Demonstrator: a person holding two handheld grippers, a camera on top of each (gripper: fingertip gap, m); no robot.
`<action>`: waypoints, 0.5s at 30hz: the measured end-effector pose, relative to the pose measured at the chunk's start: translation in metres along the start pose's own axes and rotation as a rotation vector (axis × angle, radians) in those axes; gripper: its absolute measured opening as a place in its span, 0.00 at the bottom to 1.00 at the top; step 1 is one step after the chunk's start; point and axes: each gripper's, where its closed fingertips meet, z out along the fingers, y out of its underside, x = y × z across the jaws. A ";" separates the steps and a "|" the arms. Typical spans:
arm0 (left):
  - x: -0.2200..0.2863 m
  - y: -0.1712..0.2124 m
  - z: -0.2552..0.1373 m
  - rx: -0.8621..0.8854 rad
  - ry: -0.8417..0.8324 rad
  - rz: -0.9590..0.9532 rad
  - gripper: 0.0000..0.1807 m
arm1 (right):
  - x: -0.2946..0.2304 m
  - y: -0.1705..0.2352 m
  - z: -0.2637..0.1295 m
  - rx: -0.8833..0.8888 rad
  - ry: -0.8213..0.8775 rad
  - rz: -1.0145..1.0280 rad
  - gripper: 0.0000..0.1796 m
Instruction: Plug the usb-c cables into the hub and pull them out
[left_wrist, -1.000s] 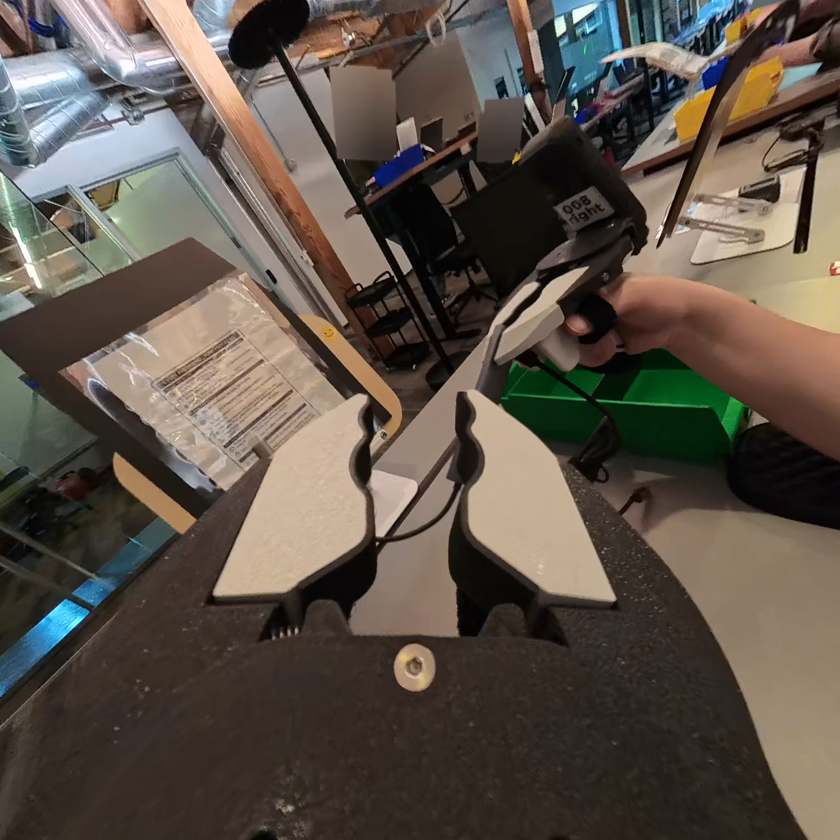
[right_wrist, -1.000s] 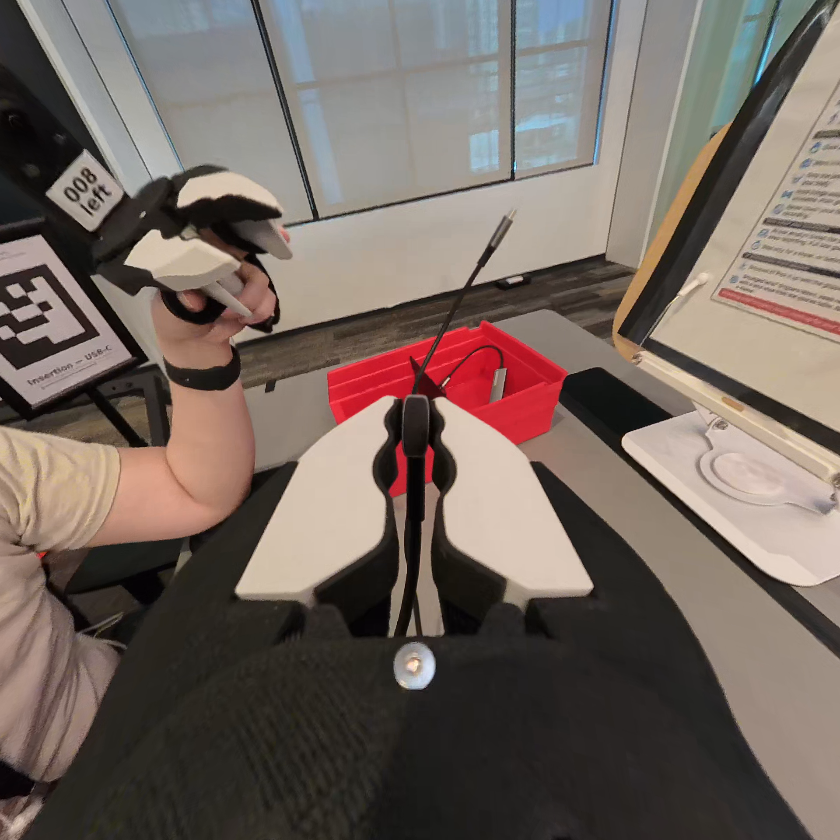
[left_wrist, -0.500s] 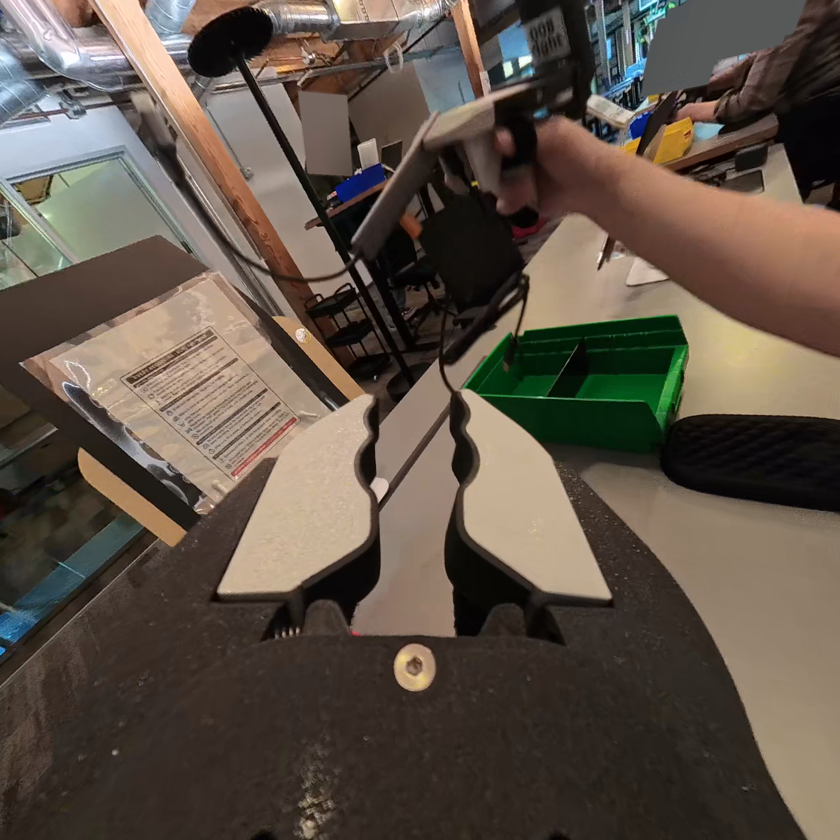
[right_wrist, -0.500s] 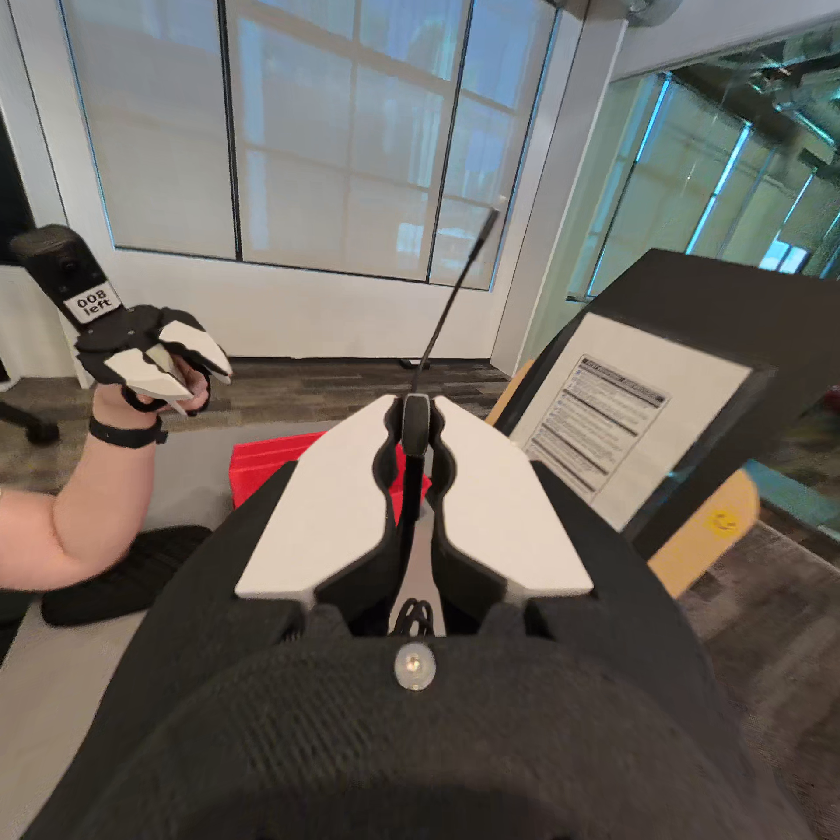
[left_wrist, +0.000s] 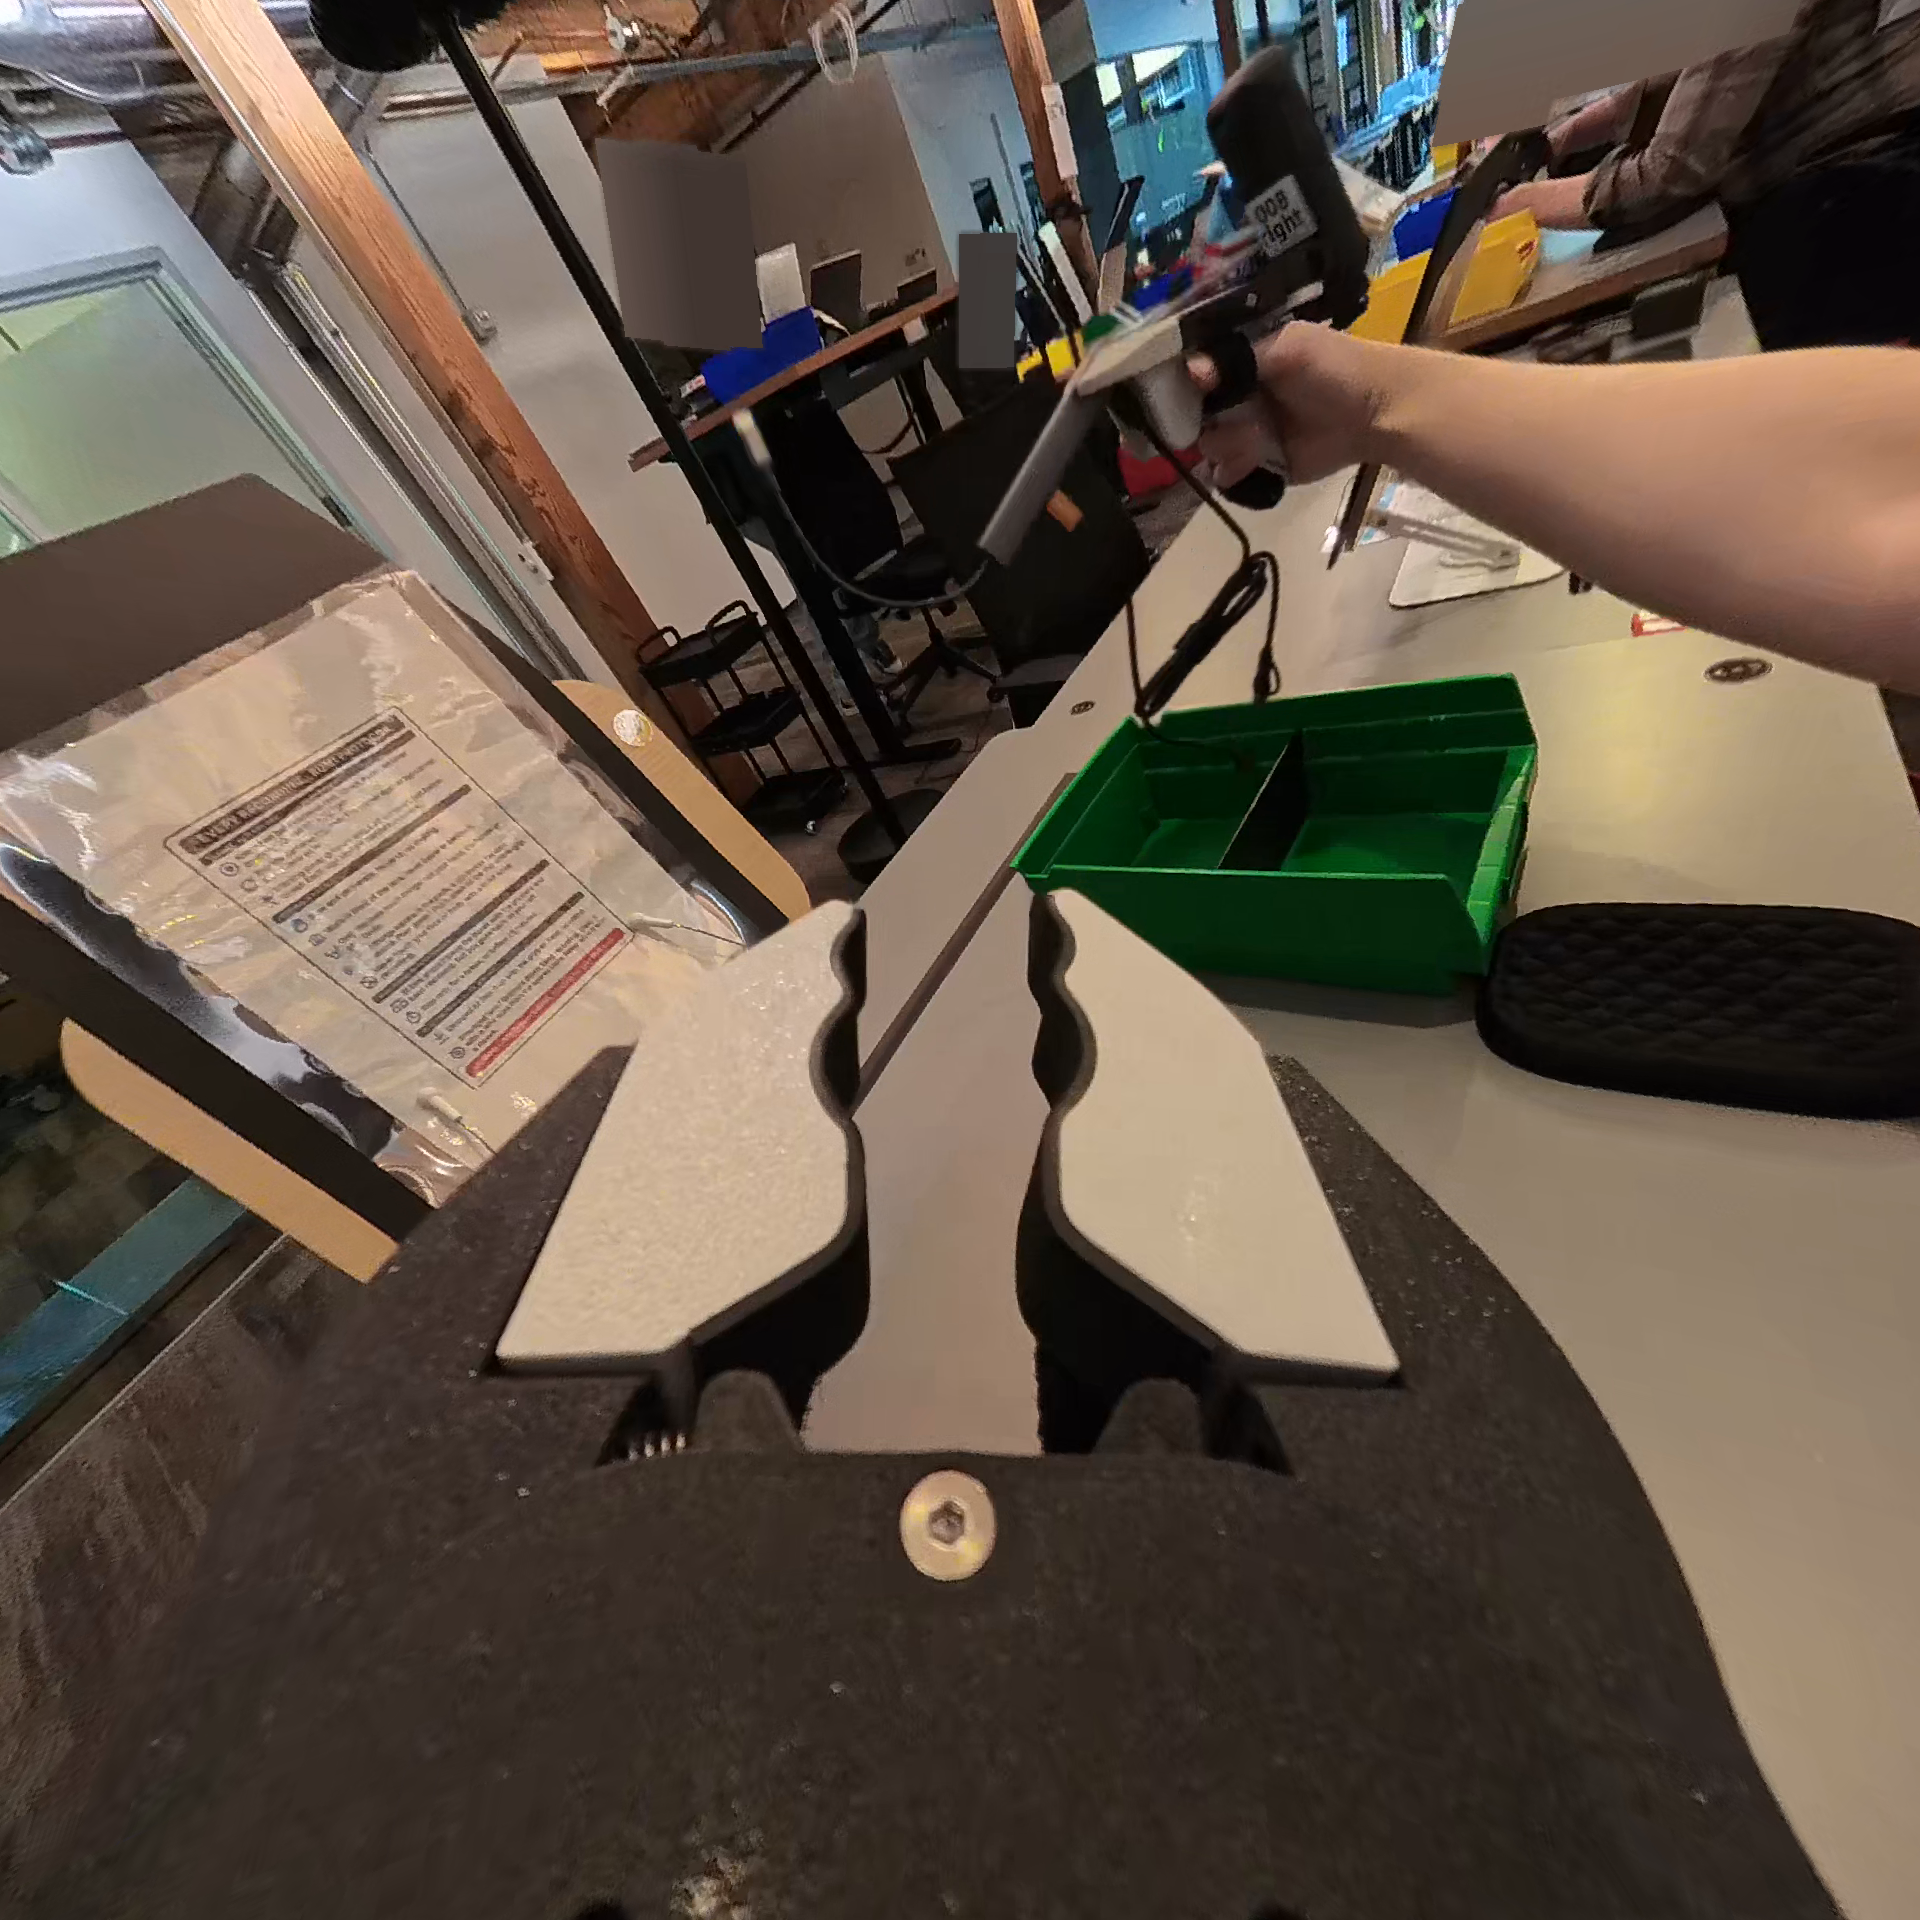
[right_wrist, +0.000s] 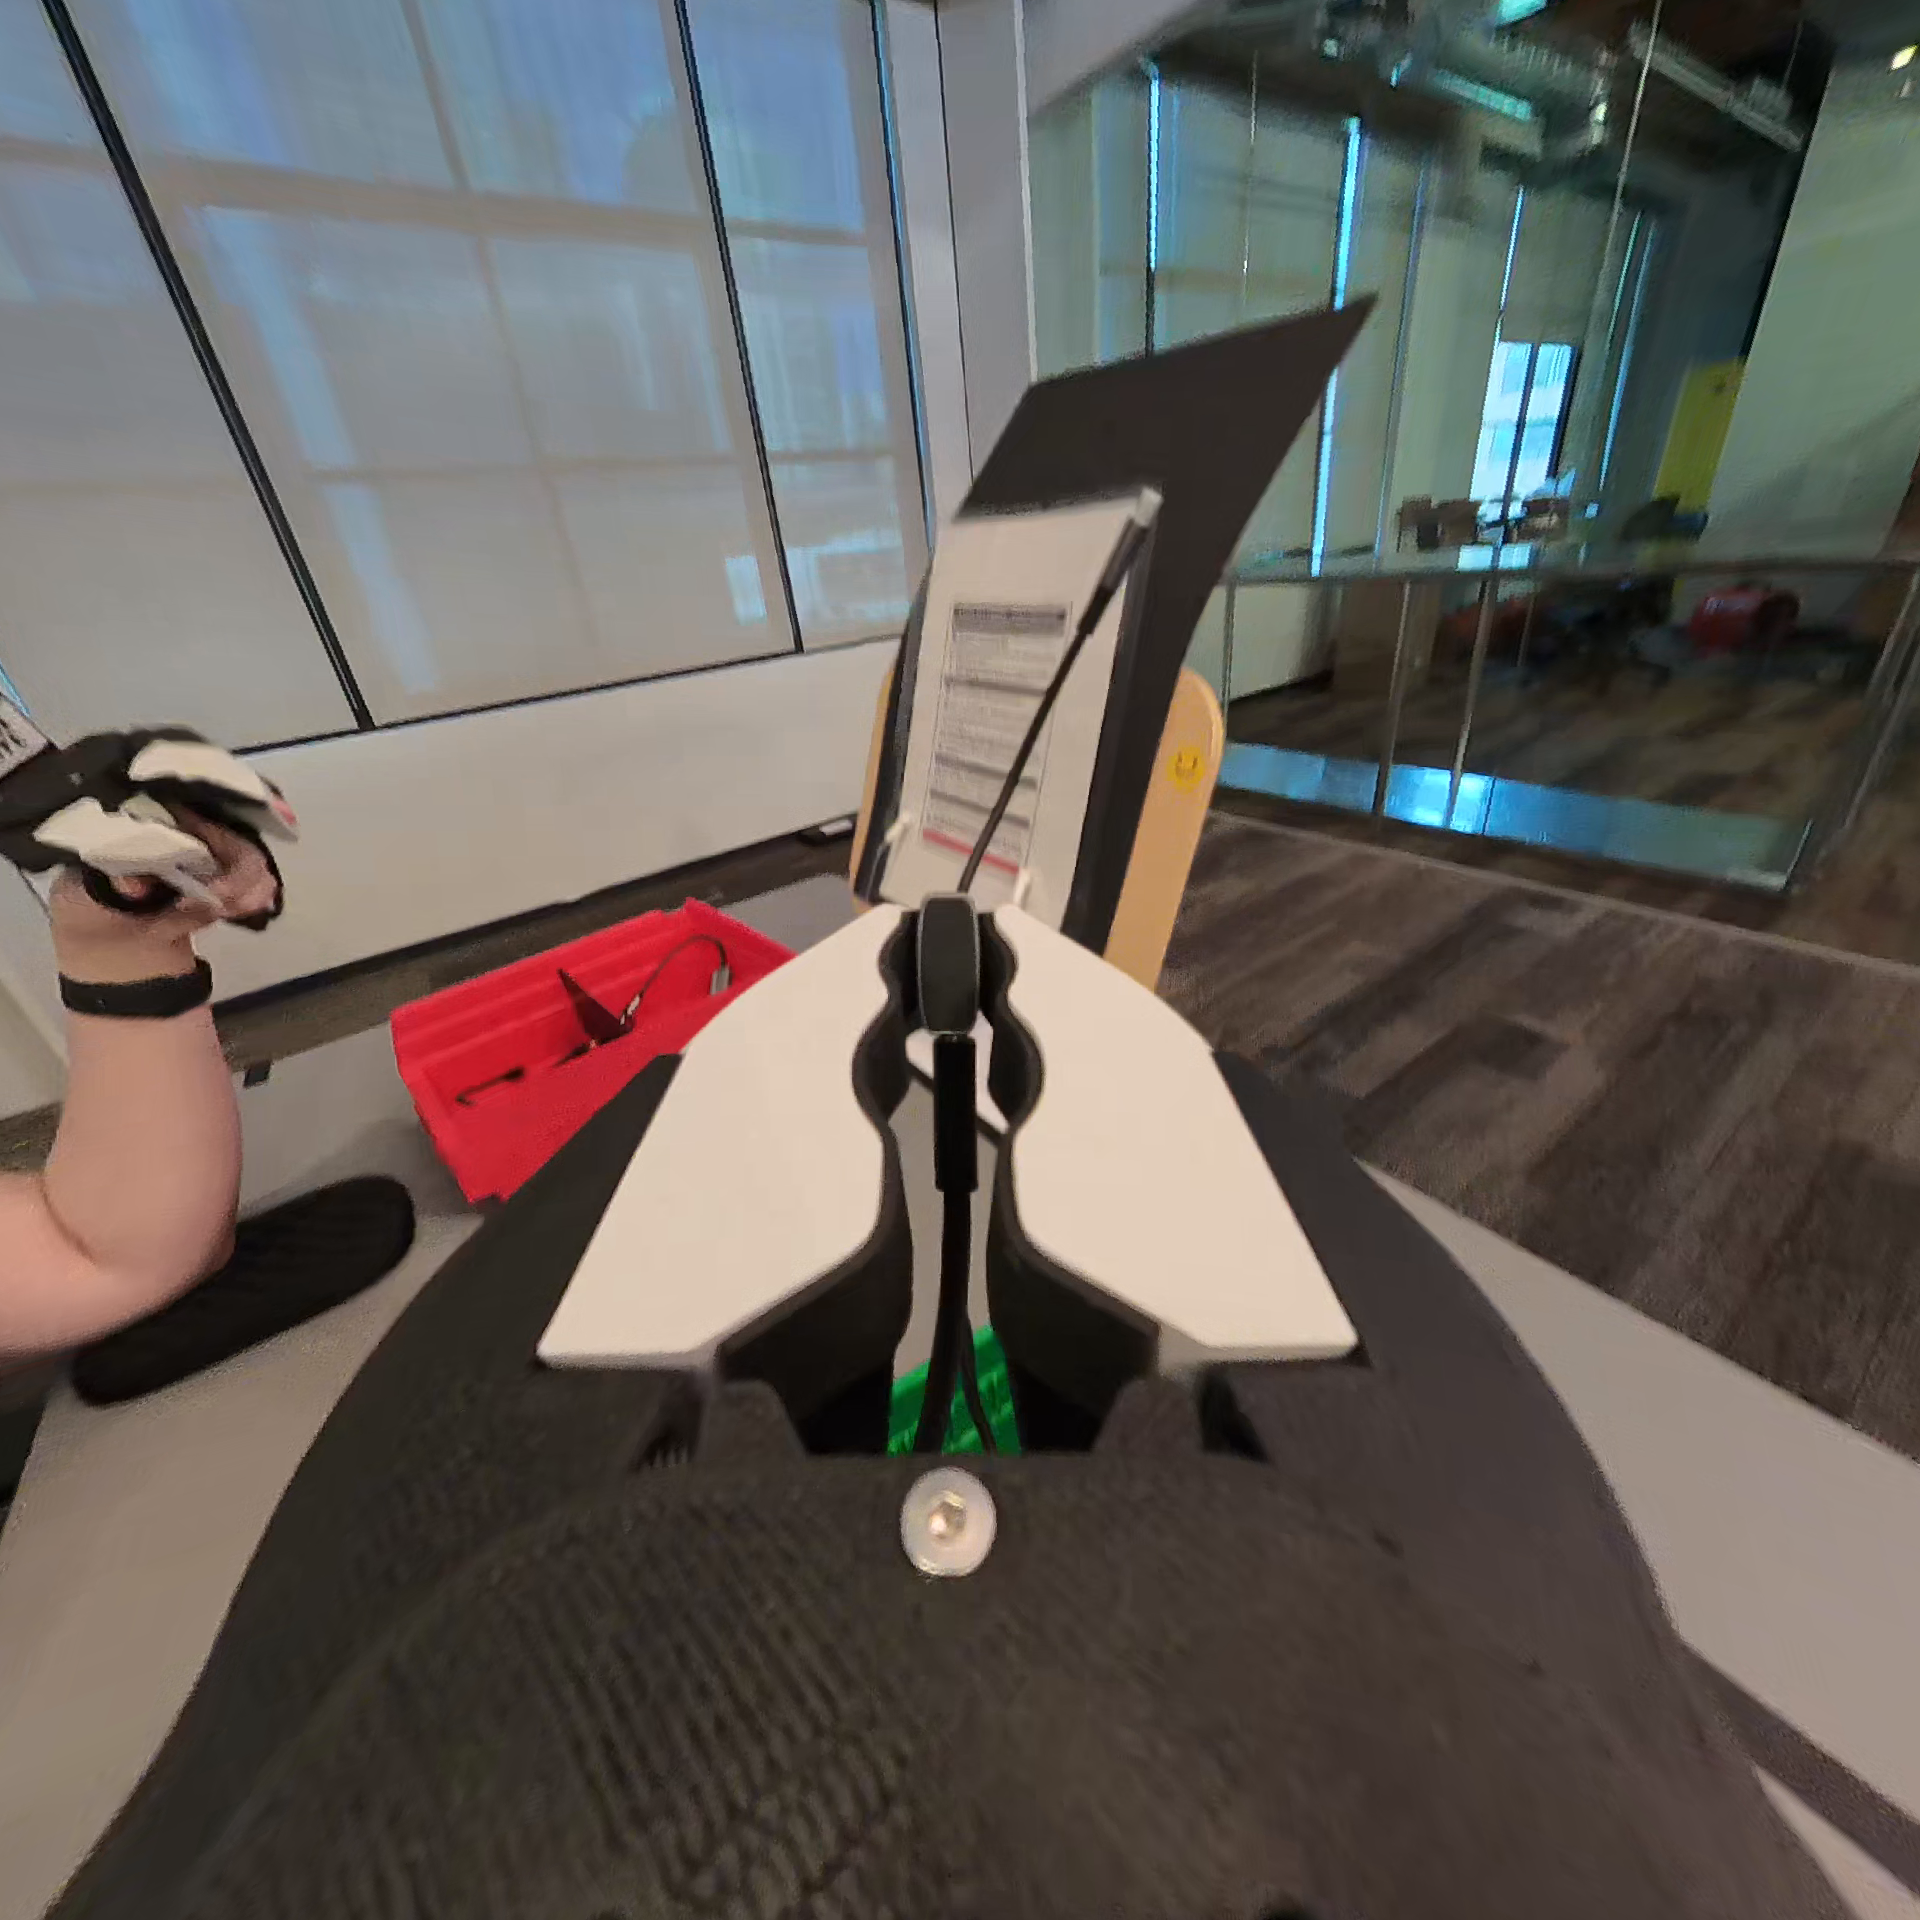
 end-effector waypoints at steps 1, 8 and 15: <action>0.001 0.002 0.003 -0.011 0.003 0.002 0.16 | 0.001 0.012 -0.001 -0.019 -0.016 0.013 0.06; 0.013 0.015 0.024 -0.099 0.027 0.043 0.16 | -0.009 0.041 0.011 -0.001 -0.202 0.029 0.06; 0.019 0.026 0.040 -0.159 0.037 0.051 0.15 | -0.008 0.056 0.033 -0.016 -0.285 -0.078 0.06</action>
